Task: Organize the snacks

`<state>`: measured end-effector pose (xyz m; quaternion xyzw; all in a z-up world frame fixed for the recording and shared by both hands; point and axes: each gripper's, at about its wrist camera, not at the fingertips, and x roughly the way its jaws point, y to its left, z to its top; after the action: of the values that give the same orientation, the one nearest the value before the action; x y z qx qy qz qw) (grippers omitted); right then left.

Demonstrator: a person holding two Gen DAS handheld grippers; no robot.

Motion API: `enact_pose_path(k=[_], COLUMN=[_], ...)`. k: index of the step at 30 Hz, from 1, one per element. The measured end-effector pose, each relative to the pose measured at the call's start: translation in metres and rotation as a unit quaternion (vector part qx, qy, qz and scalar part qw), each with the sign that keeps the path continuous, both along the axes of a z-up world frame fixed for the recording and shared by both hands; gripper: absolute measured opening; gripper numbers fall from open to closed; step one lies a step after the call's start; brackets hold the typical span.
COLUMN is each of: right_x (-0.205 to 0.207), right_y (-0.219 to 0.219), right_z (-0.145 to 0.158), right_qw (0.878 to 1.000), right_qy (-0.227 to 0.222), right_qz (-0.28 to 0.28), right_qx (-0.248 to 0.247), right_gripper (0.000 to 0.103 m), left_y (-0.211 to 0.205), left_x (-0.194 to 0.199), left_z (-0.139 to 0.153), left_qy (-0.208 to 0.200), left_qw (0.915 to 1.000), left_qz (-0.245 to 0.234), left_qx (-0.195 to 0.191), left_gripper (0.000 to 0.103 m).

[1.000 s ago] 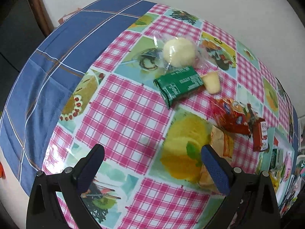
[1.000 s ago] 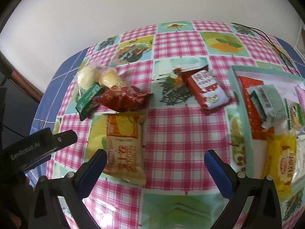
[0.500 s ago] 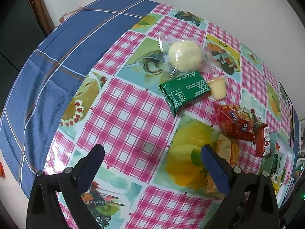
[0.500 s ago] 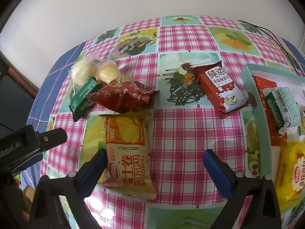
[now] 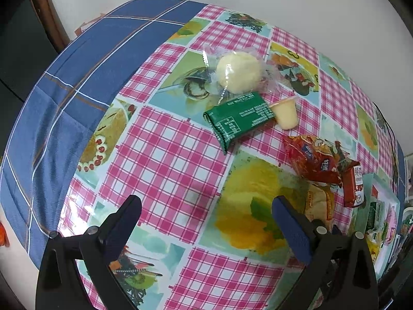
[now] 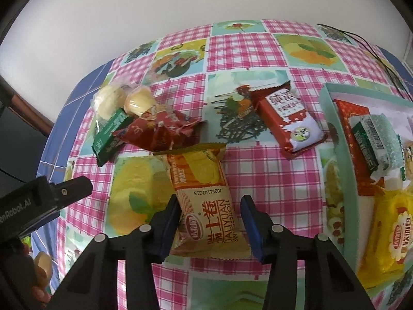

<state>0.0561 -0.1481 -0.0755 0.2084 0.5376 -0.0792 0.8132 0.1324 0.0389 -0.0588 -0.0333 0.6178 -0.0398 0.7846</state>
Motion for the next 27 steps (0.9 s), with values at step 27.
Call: enact_pose_path(k=[27], right_x=[-0.010], right_y=[-0.044], right_z=[-0.002], right_qw=[0.999], right_qy=[0.000], right_qz=[-0.041], right_qx=[0.032], right_gripper=[0.040], left_y=[-0.064], left_x=[0.003], left_z=[0.022], left_qy=[-0.083], left_qw=[0.9883], left_qz=[-0.099], left_qx=[-0.081], left_gripper=[0.101])
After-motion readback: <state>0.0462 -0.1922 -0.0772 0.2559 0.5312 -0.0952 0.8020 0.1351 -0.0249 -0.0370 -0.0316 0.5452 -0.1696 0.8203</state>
